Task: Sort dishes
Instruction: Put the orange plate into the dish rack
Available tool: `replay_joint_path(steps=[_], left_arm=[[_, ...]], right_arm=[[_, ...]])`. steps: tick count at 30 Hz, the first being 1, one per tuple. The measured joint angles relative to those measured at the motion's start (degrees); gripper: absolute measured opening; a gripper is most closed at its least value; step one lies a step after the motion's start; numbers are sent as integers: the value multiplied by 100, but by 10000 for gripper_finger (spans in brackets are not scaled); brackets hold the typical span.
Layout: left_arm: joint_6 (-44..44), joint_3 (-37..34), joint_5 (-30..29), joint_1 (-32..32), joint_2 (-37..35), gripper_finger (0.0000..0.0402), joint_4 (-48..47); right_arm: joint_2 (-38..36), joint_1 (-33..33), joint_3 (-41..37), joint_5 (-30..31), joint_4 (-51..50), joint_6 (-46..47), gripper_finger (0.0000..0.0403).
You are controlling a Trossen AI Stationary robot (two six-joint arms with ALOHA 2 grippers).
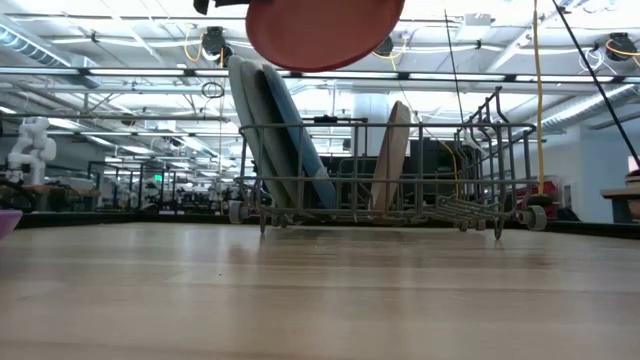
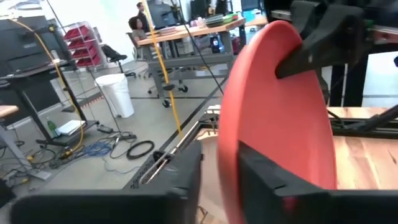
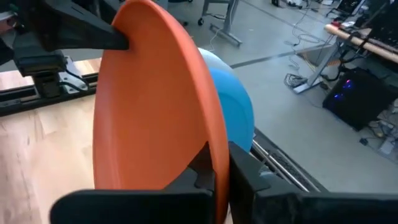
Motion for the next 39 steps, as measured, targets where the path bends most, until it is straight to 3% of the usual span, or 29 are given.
replay_joint_path(steps=[7, 11, 16, 25, 31, 39], left_arm=[[0, 2, -109, 7, -3, 216, 66], [19, 9, -160, 9, -7, 257, 122], [48, 7, -310, 19, -17, 265, 68], [4, 4, -279, -23, -17, 266, 71], [2, 4, -223, -95, -17, 266, 72], [4, 4, -221, -96, -17, 266, 69]], right_arm=[[-108, 212, 0, 348, -235, 178, 8], [-192, 360, -2, 681, -402, 313, 8], [-379, 573, -2, 1200, -924, 747, 7], [-566, 839, 0, 2366, -2209, 2394, 7], [-560, 824, 0, 2668, -2855, 3343, 7], [-558, 640, 0, 2769, -2885, 3584, 7]])
